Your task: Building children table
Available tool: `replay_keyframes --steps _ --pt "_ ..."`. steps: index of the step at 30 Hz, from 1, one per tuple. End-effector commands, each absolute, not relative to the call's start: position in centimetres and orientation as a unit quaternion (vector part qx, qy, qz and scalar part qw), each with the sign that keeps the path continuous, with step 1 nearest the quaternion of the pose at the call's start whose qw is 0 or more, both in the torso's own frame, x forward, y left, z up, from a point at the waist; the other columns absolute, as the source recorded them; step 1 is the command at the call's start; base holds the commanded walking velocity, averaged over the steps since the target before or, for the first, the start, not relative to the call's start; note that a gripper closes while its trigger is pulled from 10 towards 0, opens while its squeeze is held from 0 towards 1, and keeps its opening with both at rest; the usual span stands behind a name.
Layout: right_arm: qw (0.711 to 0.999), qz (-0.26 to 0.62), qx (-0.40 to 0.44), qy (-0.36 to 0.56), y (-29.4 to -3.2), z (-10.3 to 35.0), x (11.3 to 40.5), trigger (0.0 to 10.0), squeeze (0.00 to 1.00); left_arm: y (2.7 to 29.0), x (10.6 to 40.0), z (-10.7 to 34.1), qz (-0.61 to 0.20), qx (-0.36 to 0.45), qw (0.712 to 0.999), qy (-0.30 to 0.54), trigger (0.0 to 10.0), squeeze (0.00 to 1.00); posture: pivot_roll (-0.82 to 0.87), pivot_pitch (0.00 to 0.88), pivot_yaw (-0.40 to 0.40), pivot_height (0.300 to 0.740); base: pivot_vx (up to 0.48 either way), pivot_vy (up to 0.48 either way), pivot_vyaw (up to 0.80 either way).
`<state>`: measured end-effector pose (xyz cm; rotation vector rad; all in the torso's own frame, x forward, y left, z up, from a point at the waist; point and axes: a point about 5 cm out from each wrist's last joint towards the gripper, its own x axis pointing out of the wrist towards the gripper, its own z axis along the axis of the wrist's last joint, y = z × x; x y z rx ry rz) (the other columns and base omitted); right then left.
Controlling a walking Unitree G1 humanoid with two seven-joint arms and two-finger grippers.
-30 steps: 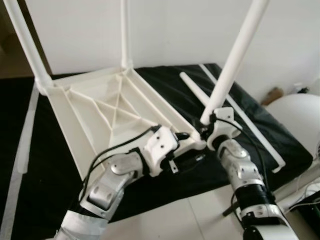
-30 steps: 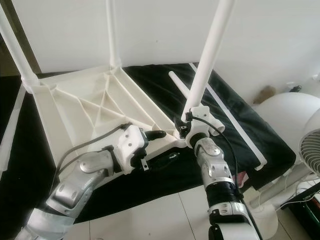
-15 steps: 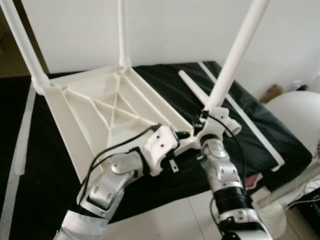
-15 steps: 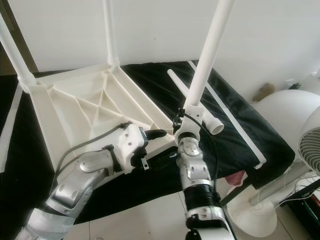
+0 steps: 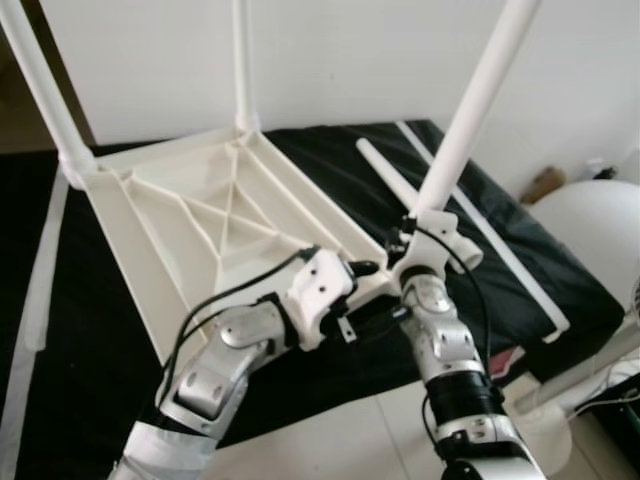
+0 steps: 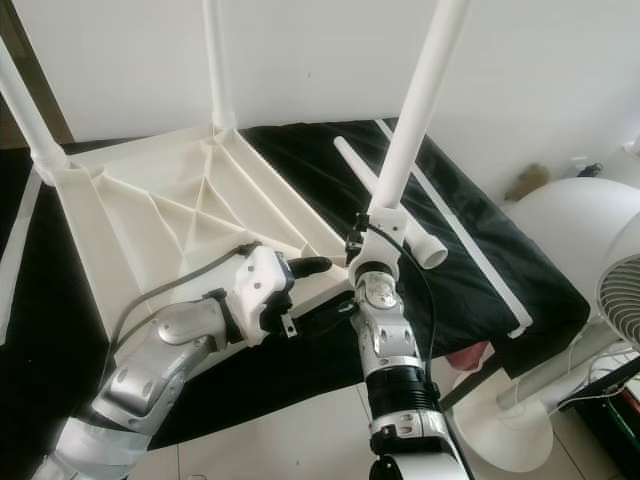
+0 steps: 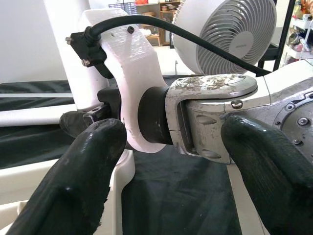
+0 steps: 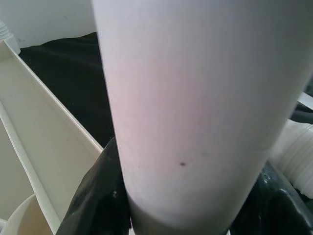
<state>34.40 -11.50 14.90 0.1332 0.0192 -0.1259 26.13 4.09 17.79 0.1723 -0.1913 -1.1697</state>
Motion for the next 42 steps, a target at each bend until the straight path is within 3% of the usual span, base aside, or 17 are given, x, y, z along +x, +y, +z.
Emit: replay_keyframes --steps 1,2,3,4,5,14,15,26,31,42 --pt "0.996 -0.052 0.064 0.038 -10.9 13.7 34.1 10.0 0.0 3.6 26.0 17.8 -0.542 0.075 0.832 -0.092 10.0 0.0 -0.03 0.035 -0.069 0.74 0.0 0.0 0.0" --pt "0.996 -0.052 0.064 0.038 -10.9 13.7 34.1 10.0 0.0 3.6 26.0 17.8 -0.542 0.075 0.832 -0.092 10.0 0.0 -0.03 0.035 -0.069 0.74 0.0 0.0 0.0" --pt "0.997 -0.045 0.061 0.035 -10.7 13.7 34.0 10.0 0.46 3.6 26.0 18.0 -0.542 0.068 0.832 -0.095 10.0 0.0 -0.03 0.028 -0.07 0.74 0.0 0.0 0.0" --pt "0.997 -0.043 0.06 0.034 -10.7 13.7 34.0 10.0 0.46 3.6 26.1 18.0 -0.542 0.066 0.832 -0.096 10.0 0.0 -0.03 0.028 -0.07 0.74 0.0 0.0 0.0" --pt "0.997 -0.042 0.06 0.034 -10.7 13.7 34.0 10.0 1.0 3.6 26.1 18.1 -0.542 0.065 0.832 -0.096 10.0 0.0 -0.03 0.028 -0.07 0.74 0.0 0.0 0.0" --pt "0.998 0.007 0.065 0.012 -11.5 14.5 33.7 10.0 1.0 3.5 26.1 18.1 -0.546 0.065 0.83 -0.098 10.0 0.0 -0.04 0.024 -0.068 0.74 0.0 0.0 0.0" --pt "0.998 0.02 0.065 0.014 -12.1 14.5 33.7 10.0 0.03 3.5 26.0 18.1 -0.547 0.064 0.829 -0.098 10.0 0.0 -0.04 0.023 -0.068 0.74 0.0 0.0 0.0" --pt "0.99 0.135 0.027 0.025 -15.3 13.8 33.6 10.0 0.0 3.8 25.9 18.0 -0.56 0.061 0.822 -0.086 10.0 0.0 -0.05 0.028 -0.056 0.74 0.0 0.0 0.0" --pt "0.975 0.219 -0.035 0.019 -17.6 14.5 34.1 10.0 0.0 3.9 25.3 17.8 -0.594 0.066 0.799 -0.069 10.0 0.0 -0.06 0.031 -0.049 0.74 0.0 0.0 0.0" --pt "0.947 0.308 -0.071 0.057 -17.4 13.8 34.8 10.0 0.0 4.1 24.8 17.2 -0.612 0.091 0.784 -0.044 10.0 0.0 -0.04 0.029 -0.052 0.74 0.0 0.0 0.0"
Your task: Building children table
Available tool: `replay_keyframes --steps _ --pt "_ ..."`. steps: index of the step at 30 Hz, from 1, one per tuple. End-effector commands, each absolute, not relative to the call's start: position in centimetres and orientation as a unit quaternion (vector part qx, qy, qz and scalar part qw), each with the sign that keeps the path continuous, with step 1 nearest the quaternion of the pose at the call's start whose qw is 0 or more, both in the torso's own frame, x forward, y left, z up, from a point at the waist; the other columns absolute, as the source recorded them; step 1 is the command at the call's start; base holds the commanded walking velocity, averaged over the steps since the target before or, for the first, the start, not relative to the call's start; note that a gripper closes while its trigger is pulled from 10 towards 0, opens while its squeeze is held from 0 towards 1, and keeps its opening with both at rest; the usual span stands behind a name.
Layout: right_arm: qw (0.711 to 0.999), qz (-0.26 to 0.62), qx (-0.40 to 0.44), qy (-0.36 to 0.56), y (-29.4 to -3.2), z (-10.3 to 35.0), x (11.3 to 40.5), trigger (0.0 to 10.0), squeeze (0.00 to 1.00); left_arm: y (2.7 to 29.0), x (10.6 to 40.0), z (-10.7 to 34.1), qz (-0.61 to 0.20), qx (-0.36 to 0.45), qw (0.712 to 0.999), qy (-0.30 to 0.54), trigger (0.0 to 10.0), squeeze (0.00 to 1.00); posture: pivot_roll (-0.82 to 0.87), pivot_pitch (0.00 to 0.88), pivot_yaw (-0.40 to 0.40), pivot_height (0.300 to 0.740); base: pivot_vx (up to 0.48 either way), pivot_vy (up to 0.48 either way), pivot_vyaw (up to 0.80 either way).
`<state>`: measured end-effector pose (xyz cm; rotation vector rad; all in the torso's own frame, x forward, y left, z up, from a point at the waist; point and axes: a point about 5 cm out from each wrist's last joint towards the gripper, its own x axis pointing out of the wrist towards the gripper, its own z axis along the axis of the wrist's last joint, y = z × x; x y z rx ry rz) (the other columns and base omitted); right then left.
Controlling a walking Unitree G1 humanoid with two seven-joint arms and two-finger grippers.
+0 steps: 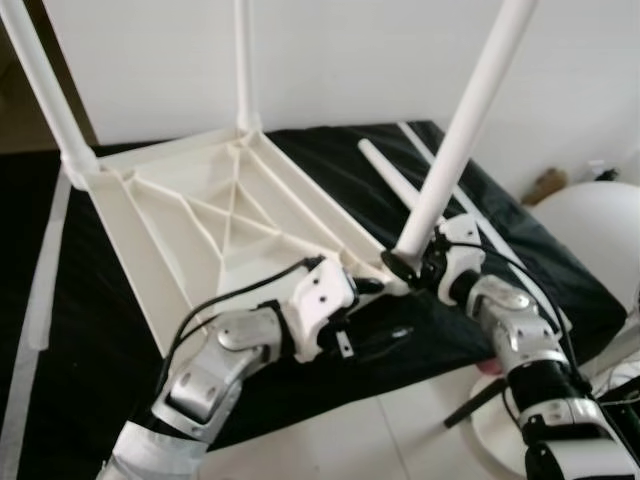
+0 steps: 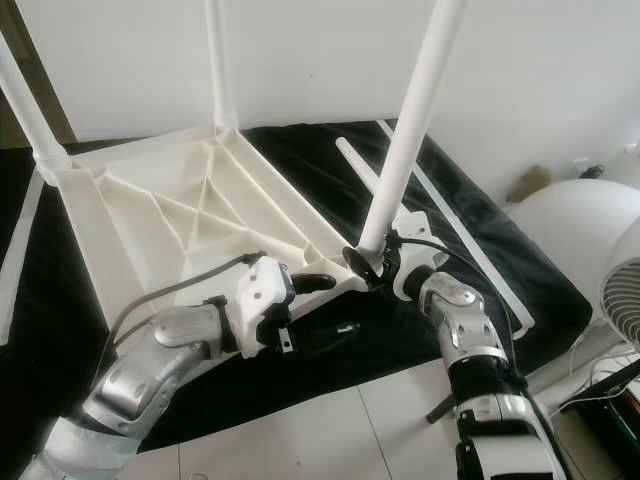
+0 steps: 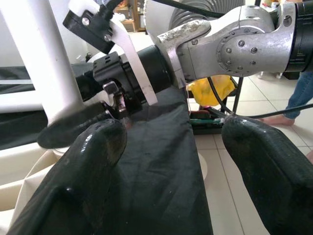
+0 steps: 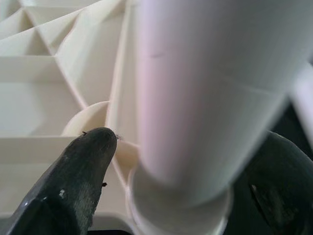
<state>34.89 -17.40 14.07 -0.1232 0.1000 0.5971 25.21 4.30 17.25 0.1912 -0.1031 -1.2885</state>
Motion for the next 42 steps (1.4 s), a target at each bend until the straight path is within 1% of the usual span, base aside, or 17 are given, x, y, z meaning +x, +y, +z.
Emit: replay_keyframes --steps 1,6,7,11,16,19,22,31,33,42 --pt "0.942 0.32 -0.074 0.061 -17.2 13.7 34.9 10.0 0.0 4.2 24.8 17.2 -0.612 0.091 0.784 -0.043 10.0 0.0 -0.04 0.029 -0.052 0.74 0.0 0.0 0.0" --pt "0.935 0.336 -0.08 0.075 -17.0 13.2 35.0 10.0 0.0 4.3 24.8 17.3 -0.61 0.094 0.786 -0.042 10.0 0.0 -0.03 0.027 -0.055 0.74 0.0 0.0 0.0" --pt "0.927 0.355 -0.083 0.084 -16.8 12.7 34.8 10.0 0.0 4.4 24.8 17.3 -0.609 0.094 0.787 -0.041 10.0 0.0 -0.03 0.026 -0.06 0.74 0.0 0.0 0.0" --pt "0.922 0.368 -0.081 0.087 -16.7 12.5 34.4 10.0 0.0 4.4 24.7 17.3 -0.608 0.094 0.787 -0.04 10.0 0.0 -0.03 0.028 -0.062 0.74 0.0 0.0 0.0" --pt "0.913 0.392 -0.073 0.086 -16.3 12.1 33.5 10.0 0.0 4.6 24.7 17.2 -0.609 0.093 0.787 -0.037 10.0 0.0 -0.03 0.033 -0.062 0.74 0.0 0.0 0.0" --pt "0.908 0.404 -0.072 0.082 -16.1 11.6 32.5 10.0 0.0 4.8 24.7 17.1 -0.609 0.094 0.787 -0.034 10.0 0.0 -0.03 0.038 -0.058 0.74 0.0 0.0 0.0" --pt "0.911 0.401 -0.068 0.074 -16.2 11.7 31.9 10.0 0.0 5.0 24.7 17.2 -0.608 0.096 0.787 -0.032 10.0 0.0 -0.04 0.04 -0.053 0.74 0.0 0.0 0.0" --pt "0.917 0.392 -0.057 0.049 -16.1 12.3 31.8 10.0 0.0 5.1 25.3 17.3 -0.596 0.102 0.796 -0.043 10.0 0.0 -0.04 0.032 -0.039 0.74 0.0 0.0 0.0" --pt "0.92 0.386 -0.057 0.031 -15.5 13.0 32.4 10.0 0.0 4.9 25.6 17.6 -0.59 0.101 0.799 -0.054 10.0 0.0 -0.04 0.023 -0.038 0.74 0.0 0.0 0.0" --pt "0.93 0.363 -0.059 0.01 -14.7 14.0 33.9 10.0 0.0 4.9 25.7 17.7 -0.582 0.096 0.805 -0.059 10.0 0.0 -0.03 0.008 -0.043 0.74 0.0 0.0 0.0"
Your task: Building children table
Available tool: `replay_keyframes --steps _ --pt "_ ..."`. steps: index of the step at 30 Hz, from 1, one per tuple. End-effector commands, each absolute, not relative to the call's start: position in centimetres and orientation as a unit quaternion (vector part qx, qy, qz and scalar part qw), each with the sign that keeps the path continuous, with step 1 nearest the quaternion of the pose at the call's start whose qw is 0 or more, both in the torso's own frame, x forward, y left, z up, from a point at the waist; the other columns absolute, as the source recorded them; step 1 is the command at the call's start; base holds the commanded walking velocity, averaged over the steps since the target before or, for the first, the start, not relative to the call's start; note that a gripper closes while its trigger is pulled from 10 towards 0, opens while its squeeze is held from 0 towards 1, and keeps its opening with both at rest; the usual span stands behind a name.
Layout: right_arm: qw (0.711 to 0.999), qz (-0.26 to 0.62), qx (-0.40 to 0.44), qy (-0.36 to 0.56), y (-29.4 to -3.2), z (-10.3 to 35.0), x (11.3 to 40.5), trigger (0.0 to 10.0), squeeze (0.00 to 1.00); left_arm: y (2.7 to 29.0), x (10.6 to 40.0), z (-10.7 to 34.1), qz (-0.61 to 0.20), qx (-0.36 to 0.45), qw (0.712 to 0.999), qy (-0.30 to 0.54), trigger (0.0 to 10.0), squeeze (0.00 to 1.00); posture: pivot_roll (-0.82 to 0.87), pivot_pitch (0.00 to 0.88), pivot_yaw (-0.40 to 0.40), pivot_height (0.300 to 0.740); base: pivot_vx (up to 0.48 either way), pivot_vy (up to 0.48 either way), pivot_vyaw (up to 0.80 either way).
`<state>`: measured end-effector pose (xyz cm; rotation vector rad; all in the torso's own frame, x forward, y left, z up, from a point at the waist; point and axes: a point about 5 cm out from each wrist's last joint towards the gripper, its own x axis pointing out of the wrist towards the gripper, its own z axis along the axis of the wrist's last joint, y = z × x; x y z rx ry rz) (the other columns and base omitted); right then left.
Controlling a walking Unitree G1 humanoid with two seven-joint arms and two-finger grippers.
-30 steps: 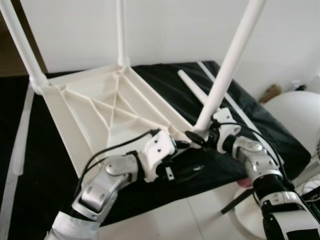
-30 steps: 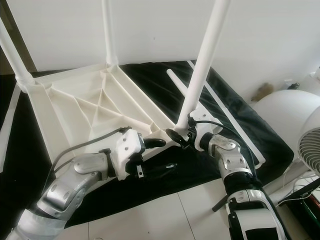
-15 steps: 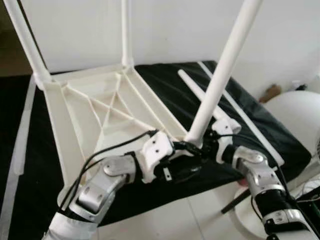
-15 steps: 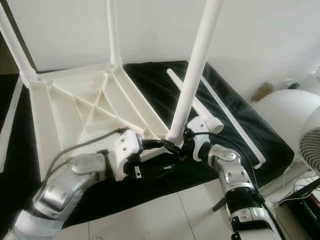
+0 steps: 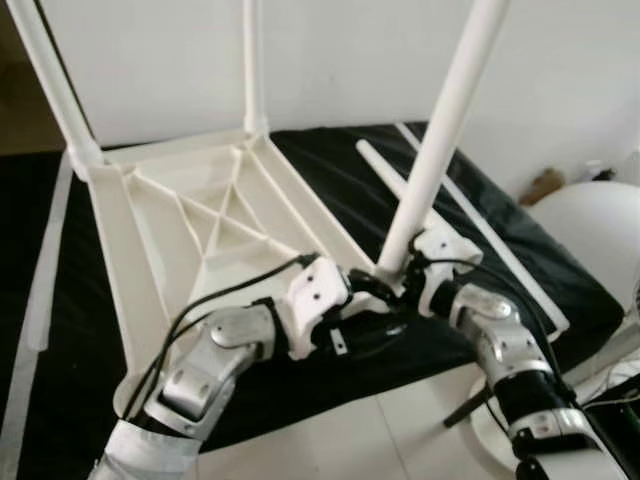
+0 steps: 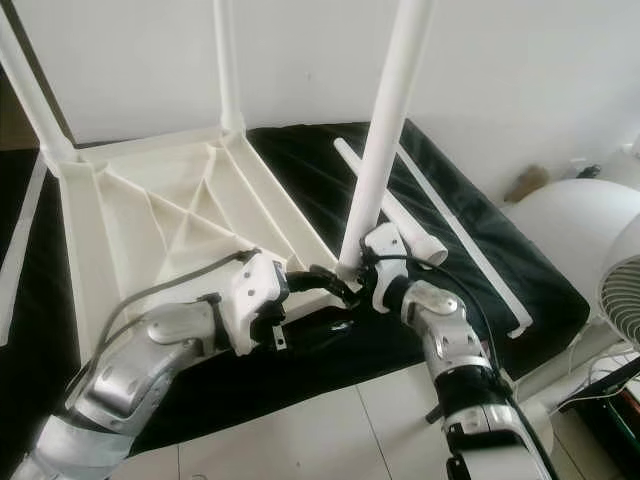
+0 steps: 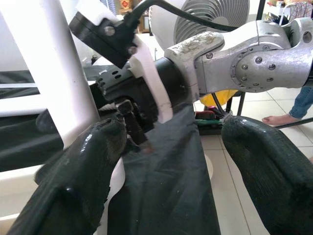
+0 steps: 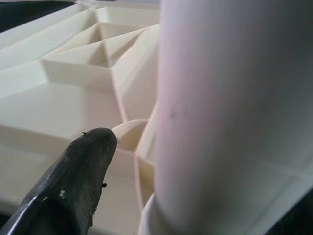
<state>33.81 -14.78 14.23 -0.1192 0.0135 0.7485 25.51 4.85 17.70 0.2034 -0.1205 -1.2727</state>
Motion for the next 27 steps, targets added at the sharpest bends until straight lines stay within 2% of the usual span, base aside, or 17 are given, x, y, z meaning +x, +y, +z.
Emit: replay_keyframes --steps 1,10,11,12,13,26,27 --pt "0.93 0.362 -0.059 0.009 -14.7 14.0 33.9 10.0 0.0 4.9 25.7 17.7 -0.582 0.096 0.805 -0.06 10.0 0.0 -0.03 0.008 -0.043 0.74 0.0 0.0 0.0" --pt "0.929 0.366 -0.059 0.01 -13.9 13.6 34.2 10.0 0.0 4.9 25.7 17.6 -0.579 0.093 0.808 -0.062 10.0 0.0 -0.01 0.0 -0.048 0.74 0.0 0.0 0.0" --pt "0.929 0.365 -0.059 0.011 -14.0 13.6 34.2 7.1 0.0 4.9 25.7 17.6 -0.579 0.093 0.808 -0.062 10.0 0.0 -0.02 0.0 -0.048 0.74 0.0 0.0 0.0" --pt "0.93 0.363 -0.059 0.012 -14.1 13.5 34.3 4.9 0.0 4.9 25.7 17.6 -0.578 0.093 0.808 -0.062 10.0 0.0 -0.02 0.0 -0.048 0.74 0.0 0.0 0.0" --pt "0.931 0.359 -0.059 0.014 -14.4 13.4 34.2 0.0 0.0 4.9 25.7 17.6 -0.579 0.093 0.808 -0.062 10.0 0.0 -0.02 0.0 -0.047 0.74 0.0 0.0 0.0" --pt "0.941 0.332 -0.053 0.023 -15.9 12.8 33.8 0.0 0.0 4.8 25.7 17.5 -0.583 0.093 0.805 -0.062 10.0 0.0 -0.03 0.0 -0.043 0.74 0.0 0.0 0.0" --pt "0.947 0.318 -0.048 0.022 -16.1 13.0 33.8 10.0 0.0 4.8 25.7 17.5 -0.583 0.092 0.805 -0.062 10.0 0.0 -0.03 0.0 -0.044 0.74 0.0 0.0 0.0"
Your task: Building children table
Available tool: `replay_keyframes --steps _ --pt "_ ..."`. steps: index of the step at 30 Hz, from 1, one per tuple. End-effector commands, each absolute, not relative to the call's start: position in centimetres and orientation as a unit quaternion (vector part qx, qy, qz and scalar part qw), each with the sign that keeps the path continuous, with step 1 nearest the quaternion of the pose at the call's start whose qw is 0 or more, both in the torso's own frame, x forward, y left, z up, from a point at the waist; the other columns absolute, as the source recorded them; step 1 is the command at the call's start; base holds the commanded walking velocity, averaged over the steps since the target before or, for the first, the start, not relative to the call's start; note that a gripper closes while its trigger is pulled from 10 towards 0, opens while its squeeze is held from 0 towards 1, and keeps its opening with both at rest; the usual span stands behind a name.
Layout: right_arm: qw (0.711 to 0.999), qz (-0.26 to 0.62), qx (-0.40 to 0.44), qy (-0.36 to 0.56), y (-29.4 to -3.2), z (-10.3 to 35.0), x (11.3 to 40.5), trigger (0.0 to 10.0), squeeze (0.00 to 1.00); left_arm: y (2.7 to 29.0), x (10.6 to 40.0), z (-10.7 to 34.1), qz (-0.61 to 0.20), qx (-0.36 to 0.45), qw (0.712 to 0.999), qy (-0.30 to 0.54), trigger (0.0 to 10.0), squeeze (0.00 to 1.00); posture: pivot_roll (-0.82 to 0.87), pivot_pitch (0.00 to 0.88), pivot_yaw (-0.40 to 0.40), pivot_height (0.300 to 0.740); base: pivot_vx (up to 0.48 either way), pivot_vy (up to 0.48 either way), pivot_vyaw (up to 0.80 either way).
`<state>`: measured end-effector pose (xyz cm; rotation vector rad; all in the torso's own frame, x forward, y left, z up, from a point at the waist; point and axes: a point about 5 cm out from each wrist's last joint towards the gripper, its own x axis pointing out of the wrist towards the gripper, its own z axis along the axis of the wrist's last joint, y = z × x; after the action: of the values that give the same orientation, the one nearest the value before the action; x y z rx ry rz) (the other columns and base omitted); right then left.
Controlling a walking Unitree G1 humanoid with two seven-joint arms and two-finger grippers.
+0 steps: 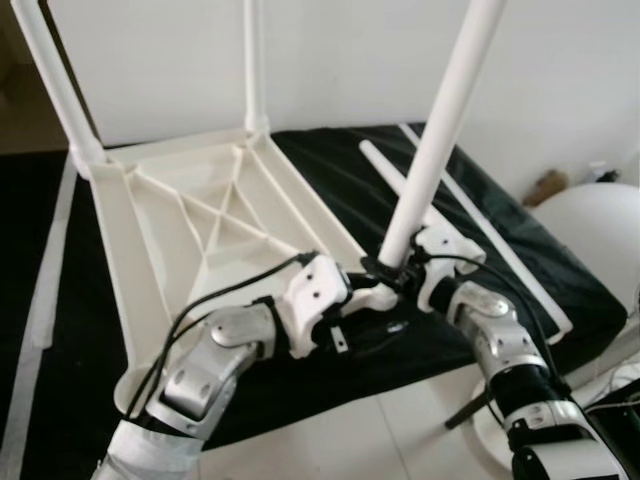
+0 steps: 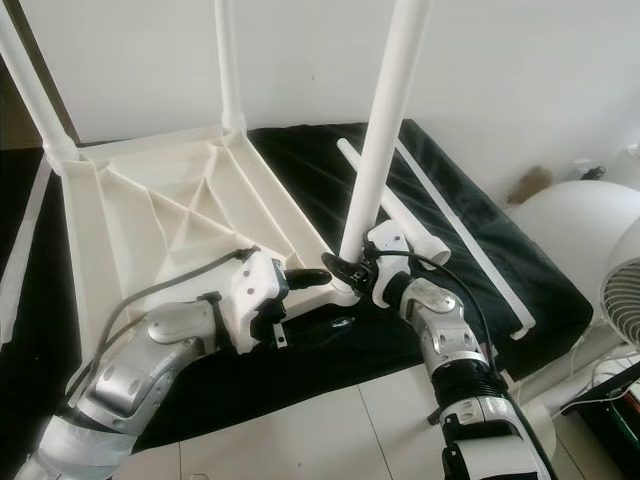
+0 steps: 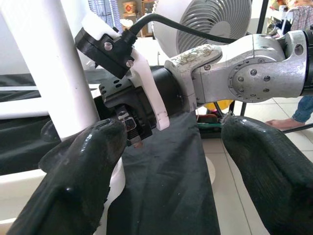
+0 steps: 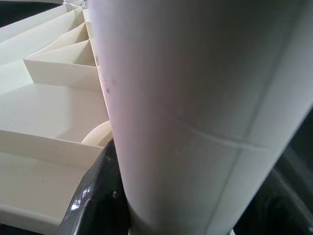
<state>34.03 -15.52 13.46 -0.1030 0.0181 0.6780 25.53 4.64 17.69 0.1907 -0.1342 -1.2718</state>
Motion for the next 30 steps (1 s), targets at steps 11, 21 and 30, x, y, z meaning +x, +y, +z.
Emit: replay_keyframes --steps 11,21,30 --pt "0.977 0.206 -0.04 0.03 -15.6 12.9 33.5 10.0 0.0 5.1 25.7 17.3 -0.581 0.096 0.806 -0.058 10.0 0.0 -0.04 0.0 -0.042 0.74 0.0 0.0 0.0" --pt "0.999 0.034 0.0 0.034 -14.4 12.8 32.3 10.0 0.0 5.2 25.6 17.1 -0.584 0.1 0.804 -0.053 10.0 0.0 -0.04 0.0 -0.038 0.74 0.0 0.0 0.0" --pt "0.995 -0.091 0.021 0.032 -13.2 12.4 30.0 10.0 0.0 5.2 25.5 17.1 -0.584 0.103 0.803 -0.052 10.0 0.0 -0.04 0.0 -0.037 0.74 0.0 0.0 0.0"
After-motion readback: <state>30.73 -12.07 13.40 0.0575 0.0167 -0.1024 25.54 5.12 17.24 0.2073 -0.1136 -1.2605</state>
